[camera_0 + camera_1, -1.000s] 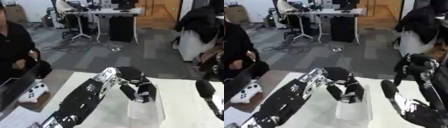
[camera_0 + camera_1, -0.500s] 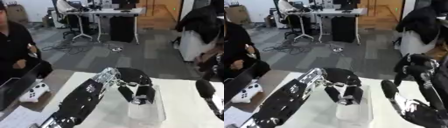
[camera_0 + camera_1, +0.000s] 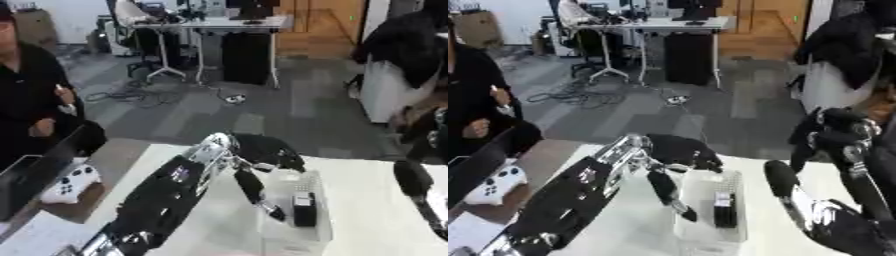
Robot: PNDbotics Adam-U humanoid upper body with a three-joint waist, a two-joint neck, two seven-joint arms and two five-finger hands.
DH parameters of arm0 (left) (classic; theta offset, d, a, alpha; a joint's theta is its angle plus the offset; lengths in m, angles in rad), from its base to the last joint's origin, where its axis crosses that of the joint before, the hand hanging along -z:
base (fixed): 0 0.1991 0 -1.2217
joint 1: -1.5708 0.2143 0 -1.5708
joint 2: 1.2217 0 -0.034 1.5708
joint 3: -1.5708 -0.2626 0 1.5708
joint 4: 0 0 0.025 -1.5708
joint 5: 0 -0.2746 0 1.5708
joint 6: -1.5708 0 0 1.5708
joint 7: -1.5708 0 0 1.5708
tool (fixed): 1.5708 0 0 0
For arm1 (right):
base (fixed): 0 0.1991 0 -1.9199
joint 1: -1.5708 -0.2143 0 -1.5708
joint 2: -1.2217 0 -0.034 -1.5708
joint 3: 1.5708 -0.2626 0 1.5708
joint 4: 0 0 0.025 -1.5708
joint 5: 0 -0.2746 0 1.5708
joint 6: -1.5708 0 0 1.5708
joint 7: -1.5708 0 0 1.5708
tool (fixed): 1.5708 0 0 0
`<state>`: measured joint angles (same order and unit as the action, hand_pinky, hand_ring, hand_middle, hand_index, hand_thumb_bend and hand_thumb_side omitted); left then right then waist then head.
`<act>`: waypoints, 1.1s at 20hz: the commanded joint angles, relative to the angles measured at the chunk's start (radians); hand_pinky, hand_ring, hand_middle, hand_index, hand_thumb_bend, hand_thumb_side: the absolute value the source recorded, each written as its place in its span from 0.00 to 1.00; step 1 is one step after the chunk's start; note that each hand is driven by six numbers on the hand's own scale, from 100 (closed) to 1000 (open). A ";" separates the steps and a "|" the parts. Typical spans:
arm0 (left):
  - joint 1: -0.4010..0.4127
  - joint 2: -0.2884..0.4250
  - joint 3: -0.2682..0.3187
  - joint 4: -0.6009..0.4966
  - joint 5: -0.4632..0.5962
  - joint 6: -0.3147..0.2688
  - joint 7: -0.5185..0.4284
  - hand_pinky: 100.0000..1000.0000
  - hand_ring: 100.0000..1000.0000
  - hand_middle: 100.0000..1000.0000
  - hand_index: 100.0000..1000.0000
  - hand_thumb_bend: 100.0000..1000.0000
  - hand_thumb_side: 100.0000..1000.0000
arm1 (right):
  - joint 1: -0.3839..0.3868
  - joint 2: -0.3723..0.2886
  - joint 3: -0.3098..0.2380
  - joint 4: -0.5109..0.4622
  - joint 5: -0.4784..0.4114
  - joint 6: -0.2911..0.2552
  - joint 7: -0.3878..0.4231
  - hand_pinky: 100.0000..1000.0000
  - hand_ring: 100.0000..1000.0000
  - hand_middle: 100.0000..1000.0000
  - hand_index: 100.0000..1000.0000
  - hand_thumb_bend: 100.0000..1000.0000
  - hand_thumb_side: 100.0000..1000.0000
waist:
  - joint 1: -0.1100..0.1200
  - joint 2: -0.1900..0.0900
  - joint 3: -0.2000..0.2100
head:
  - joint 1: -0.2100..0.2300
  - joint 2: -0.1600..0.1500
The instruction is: Pick up objects on the table and place them in the box.
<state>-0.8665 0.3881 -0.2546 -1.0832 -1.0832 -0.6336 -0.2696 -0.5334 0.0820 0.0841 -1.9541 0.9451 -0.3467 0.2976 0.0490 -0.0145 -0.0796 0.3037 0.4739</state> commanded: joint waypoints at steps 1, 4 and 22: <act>0.038 0.059 0.048 -0.087 0.126 0.100 0.156 0.95 1.00 0.98 0.90 0.02 1.00 | -0.007 -0.006 -0.001 -0.020 0.004 0.003 -0.005 0.00 0.32 0.42 0.31 0.31 1.00 | 0.001 -0.011 0.003 | -0.004 -0.021; 0.137 0.089 0.096 -0.171 0.288 0.213 0.266 0.03 0.25 0.33 0.57 0.00 0.70 | -0.007 -0.011 -0.012 -0.023 0.009 0.011 -0.012 0.00 0.32 0.42 0.31 0.31 1.00 | 0.000 -0.010 0.018 | -0.026 -0.022; 0.446 0.055 0.136 -0.828 0.977 0.260 0.358 0.00 0.20 0.32 0.61 0.00 0.67 | -0.032 -0.080 -0.016 0.048 -0.097 -0.072 -0.091 0.00 0.30 0.38 0.23 0.37 1.00 | -0.040 -0.016 0.122 | -0.059 -0.034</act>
